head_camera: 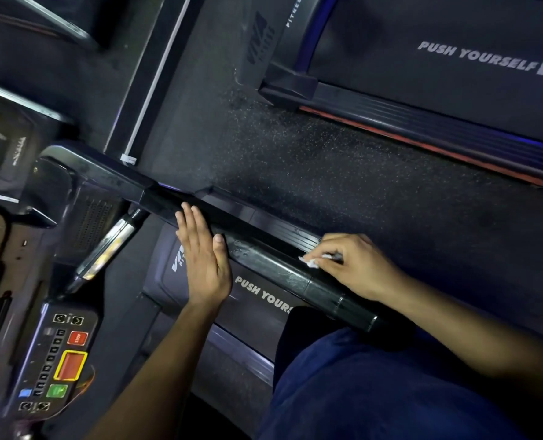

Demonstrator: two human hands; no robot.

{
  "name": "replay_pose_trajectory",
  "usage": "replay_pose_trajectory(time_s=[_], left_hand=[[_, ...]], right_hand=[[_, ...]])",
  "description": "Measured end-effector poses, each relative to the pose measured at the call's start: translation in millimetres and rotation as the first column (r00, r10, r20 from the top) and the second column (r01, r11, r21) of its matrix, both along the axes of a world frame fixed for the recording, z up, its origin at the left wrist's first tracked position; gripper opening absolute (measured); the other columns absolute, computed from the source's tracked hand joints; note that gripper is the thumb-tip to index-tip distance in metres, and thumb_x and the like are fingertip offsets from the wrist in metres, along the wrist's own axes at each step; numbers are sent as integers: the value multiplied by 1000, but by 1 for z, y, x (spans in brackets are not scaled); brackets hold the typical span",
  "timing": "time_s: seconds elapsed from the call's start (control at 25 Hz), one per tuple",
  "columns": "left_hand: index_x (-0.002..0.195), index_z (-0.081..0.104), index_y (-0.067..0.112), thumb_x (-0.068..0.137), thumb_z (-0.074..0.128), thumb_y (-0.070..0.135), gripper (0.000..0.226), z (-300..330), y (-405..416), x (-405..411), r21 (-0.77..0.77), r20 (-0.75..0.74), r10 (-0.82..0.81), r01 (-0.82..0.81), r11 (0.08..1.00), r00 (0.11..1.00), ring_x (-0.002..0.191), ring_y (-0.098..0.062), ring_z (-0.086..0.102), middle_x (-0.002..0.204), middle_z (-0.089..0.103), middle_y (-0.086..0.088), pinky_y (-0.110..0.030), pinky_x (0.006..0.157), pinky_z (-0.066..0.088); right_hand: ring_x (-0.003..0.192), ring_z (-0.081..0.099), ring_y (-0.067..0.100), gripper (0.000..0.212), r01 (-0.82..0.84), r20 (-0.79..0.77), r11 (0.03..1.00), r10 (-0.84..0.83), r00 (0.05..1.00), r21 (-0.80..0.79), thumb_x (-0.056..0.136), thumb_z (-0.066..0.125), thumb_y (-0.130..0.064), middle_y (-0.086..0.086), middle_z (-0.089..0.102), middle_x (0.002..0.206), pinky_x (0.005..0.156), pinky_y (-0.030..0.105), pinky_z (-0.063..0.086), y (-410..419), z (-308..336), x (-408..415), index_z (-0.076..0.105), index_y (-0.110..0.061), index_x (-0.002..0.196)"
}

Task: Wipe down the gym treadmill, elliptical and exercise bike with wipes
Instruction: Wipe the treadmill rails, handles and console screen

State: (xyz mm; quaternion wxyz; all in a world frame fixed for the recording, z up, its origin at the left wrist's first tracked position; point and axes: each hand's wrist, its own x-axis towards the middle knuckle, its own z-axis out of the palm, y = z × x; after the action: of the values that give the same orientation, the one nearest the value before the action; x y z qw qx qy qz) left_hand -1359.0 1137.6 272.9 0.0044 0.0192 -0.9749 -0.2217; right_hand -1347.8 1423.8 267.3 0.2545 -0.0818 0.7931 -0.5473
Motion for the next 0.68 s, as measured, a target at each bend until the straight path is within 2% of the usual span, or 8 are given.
replay_pose_trajectory(time_s=[0.08,0.24,0.28,0.4,0.48,0.6,0.68], left_hand=[[161,6,1,108,21,32,63,2,-1,0,-9,5,-3,3,1000,1000,157,-23,-12,171,-4,-11,-41,127,-7],[161,5,2,108,21,33,63,2,-3,0,-3,19,-22,22,1000,1000,157,-24,-12,171,-5,-10,-38,127,-7],[161,5,2,108,21,33,63,2,-5,0,-3,21,-24,25,1000,999,157,-24,-12,171,-5,-10,-36,127,-8],[161,4,3,109,21,33,63,-1,-9,0,-3,28,-32,32,999,999,157,-25,-12,171,-5,-9,-33,126,-9],[161,5,3,109,22,33,63,-1,-8,-1,14,20,-21,21,1000,1000,157,-25,-12,171,-5,-9,-36,127,-7],[161,4,3,109,23,33,63,-4,-9,0,33,18,-27,27,999,999,157,-25,-13,171,-5,-9,-45,127,-4],[162,4,4,109,22,35,63,-3,-11,-1,26,27,-30,29,999,999,157,-24,-13,171,-6,-8,-45,127,-5]], right_hand=[[77,60,-10,11,3,-15,1000,-3,1000,17,92,73,-19,-23,64,82,72,16,43,-37,-18,-28,79,-24,99],[87,65,-2,8,2,59,999,-5,998,51,90,76,-22,-16,72,94,84,28,54,-74,-37,-58,80,-24,96],[86,64,-5,9,12,64,999,-15,998,48,90,75,-21,-18,71,93,82,27,53,-69,-31,-54,80,-25,97],[84,64,-7,14,8,46,1000,-7,999,-10,90,74,-22,-23,69,86,74,13,44,-33,2,-25,79,-32,99],[87,65,-5,16,4,32,998,-2,999,-62,91,73,-21,-21,70,87,75,8,43,-12,24,-7,80,-34,99],[86,65,-5,16,46,-13,999,-46,999,3,91,73,-19,-19,70,87,75,8,44,-25,24,-13,80,-32,97],[84,65,-5,12,22,-24,998,-21,999,64,90,74,-23,-18,71,90,78,16,49,-61,4,-37,79,-31,97]])
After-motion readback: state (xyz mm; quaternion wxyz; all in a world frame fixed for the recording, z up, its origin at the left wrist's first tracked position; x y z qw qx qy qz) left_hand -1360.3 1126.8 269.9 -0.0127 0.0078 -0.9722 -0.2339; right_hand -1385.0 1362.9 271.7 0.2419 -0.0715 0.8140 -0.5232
